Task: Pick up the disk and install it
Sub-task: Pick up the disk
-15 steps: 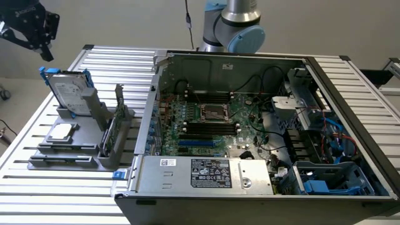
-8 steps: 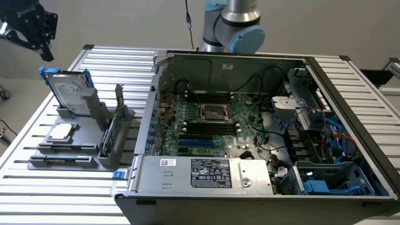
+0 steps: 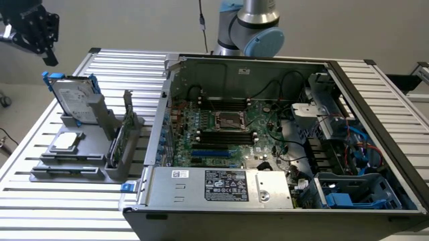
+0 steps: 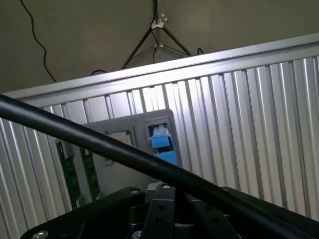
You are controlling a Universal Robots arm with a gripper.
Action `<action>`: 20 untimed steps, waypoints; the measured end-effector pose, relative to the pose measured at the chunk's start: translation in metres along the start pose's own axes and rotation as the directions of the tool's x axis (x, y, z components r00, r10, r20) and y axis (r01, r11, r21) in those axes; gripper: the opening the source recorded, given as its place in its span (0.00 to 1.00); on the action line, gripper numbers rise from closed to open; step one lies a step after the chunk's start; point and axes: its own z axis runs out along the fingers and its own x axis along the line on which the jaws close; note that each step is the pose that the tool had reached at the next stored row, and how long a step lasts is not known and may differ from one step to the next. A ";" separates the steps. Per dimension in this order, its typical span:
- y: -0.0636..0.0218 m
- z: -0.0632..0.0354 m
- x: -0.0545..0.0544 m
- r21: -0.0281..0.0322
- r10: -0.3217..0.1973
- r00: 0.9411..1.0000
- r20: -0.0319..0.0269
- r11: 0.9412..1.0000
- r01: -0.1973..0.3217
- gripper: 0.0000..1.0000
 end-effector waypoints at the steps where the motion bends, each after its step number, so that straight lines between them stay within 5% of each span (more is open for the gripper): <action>1: 0.0000 0.0001 0.000 0.000 -0.018 1.000 0.000 1.000 0.018 0.11; 7: 0.0000 0.0007 0.000 0.002 -0.127 0.992 -0.001 0.992 0.127 0.11; 14: 0.0000 0.0013 0.000 0.004 -0.250 0.968 -0.002 0.968 0.250 0.11; 17: 0.0000 0.0012 0.000 0.005 -0.265 0.964 -0.002 0.964 0.265 0.12; 20: 0.0001 0.0014 0.000 0.007 -0.265 0.964 -0.001 0.964 0.265 0.30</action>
